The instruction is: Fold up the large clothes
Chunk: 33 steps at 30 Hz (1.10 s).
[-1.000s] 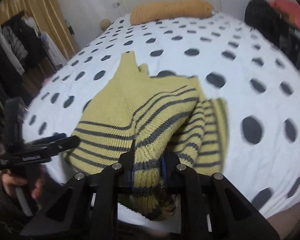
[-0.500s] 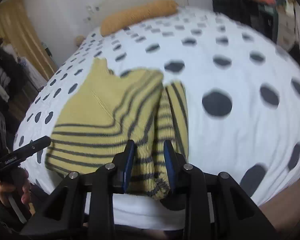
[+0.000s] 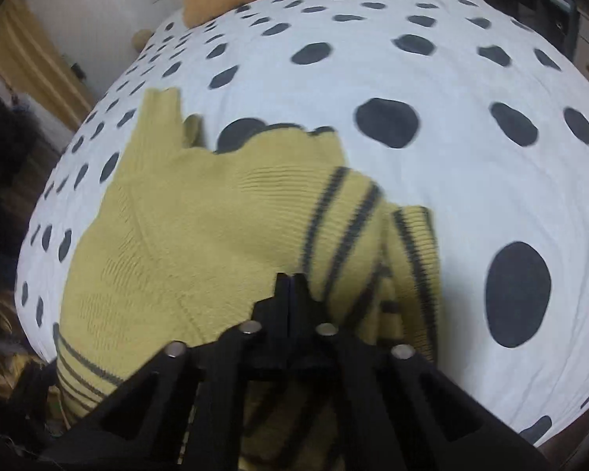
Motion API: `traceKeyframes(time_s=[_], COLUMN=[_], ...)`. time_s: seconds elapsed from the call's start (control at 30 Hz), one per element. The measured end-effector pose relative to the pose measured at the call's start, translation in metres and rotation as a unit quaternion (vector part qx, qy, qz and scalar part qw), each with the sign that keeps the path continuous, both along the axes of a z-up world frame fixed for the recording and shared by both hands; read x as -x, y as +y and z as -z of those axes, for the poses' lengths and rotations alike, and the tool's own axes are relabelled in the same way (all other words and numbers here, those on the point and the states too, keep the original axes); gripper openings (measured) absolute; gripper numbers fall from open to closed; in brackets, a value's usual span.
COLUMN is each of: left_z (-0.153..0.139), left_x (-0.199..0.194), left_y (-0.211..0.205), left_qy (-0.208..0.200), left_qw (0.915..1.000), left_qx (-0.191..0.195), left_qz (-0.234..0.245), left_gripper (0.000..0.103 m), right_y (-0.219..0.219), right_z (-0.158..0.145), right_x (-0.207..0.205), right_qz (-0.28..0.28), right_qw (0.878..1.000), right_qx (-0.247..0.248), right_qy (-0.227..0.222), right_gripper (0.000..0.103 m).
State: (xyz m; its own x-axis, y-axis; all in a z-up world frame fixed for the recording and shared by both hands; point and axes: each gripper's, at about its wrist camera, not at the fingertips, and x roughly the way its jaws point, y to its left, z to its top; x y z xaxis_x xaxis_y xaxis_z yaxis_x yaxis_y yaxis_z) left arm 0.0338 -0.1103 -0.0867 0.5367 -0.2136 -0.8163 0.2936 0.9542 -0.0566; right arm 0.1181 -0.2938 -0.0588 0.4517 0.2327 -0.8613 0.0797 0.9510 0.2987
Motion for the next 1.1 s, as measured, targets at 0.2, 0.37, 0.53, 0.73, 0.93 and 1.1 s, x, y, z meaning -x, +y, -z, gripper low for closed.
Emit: traceKeyframes(time_s=[0.2,0.37,0.53,0.73,0.93,1.1], left_z=[-0.013,-0.019,-0.014,-0.002,0.012,0.038], left_x=[0.003,-0.001,-0.047,-0.119,-0.200,-0.246], left_y=[0.009,0.019,0.075,0.086,0.067,0.045], left_qy=[-0.009,-0.008,0.050,0.099,0.144,0.188], left_qw=[0.9999,0.9999,0.9884,0.9691,0.9612,0.9562], left_qx=[0.001,0.006,0.143,0.226,0.235,0.221], left_qz=[-0.005,0.011,-0.013,0.001,0.019,0.039], left_gripper=[0.102,0.102,0.102,0.102,0.102,0.101], right_y=[-0.022,-0.046,-0.078,-0.076,-0.071,-0.072], right_z=[-0.037,-0.057,-0.022,0.021,0.033,0.050], right_x=[0.041,0.076,0.077,0.059,0.054,0.066], right_qz=[0.038,0.054,0.045,-0.013,-0.057,-0.096], right_qw=[0.997,0.994,0.993,0.970,0.968,0.958], right_qx=[-0.037,-0.006,-0.107,-0.243,-0.244,-0.268], right_qy=[-0.055,-0.098,-0.039,-0.004,0.008,0.031], right_gripper=[0.034,0.088,0.089,0.089,0.090,0.090])
